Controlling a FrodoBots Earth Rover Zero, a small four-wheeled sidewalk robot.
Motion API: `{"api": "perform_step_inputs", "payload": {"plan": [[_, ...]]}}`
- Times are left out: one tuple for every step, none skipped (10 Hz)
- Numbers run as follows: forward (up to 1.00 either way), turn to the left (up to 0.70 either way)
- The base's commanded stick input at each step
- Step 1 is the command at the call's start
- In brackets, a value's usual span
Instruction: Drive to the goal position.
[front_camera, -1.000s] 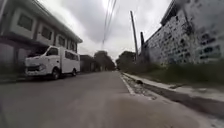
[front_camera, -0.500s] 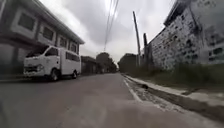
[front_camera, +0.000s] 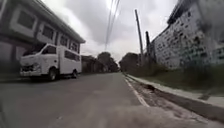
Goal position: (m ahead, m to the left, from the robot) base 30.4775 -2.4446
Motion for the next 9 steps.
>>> {"api": "perform_step_inputs", "payload": {"plan": [[0.7,-0.03],[0.7,-0.11],[0.7,-0.26],[0.7,-0.35],[0.7,-0.35],[0.7,-0.35],[0.7,-0.35],[0.7,-0.35],[0.7,-0.35]]}}
